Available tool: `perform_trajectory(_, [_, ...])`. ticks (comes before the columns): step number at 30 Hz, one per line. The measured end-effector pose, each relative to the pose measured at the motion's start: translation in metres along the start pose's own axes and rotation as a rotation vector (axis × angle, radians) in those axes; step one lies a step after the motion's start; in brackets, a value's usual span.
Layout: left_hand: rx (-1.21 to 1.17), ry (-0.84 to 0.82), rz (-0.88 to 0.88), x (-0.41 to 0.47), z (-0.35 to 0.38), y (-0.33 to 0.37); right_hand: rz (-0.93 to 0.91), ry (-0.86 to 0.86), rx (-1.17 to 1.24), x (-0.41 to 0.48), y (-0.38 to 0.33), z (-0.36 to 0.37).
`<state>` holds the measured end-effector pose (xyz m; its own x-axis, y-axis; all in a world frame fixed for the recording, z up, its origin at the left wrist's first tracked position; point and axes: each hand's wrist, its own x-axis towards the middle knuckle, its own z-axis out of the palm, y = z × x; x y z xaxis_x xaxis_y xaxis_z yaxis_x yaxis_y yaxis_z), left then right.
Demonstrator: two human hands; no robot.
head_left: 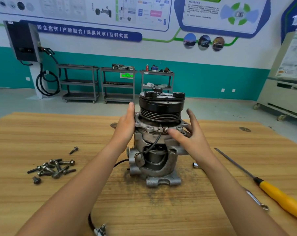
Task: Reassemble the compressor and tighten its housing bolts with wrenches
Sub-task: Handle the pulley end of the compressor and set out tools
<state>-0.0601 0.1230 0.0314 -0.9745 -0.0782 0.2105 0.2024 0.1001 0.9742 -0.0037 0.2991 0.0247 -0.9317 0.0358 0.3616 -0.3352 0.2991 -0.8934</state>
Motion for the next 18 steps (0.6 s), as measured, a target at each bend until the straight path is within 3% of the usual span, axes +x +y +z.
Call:
perform_trajectory(6, [-0.285,0.019,0.025,-0.016,0.009,-0.007,-0.006,0.12,0.184,-0.007,0.016,0.007])
perform_trajectory(13, [-0.201,0.146,0.096,-0.016,0.012,-0.01,0.01,0.193,0.202,-0.013,0.019,0.02])
perform_trajectory(18, [-0.068,0.358,0.298,-0.023,0.013,-0.014,0.077,0.32,0.366,-0.009,0.028,0.026])
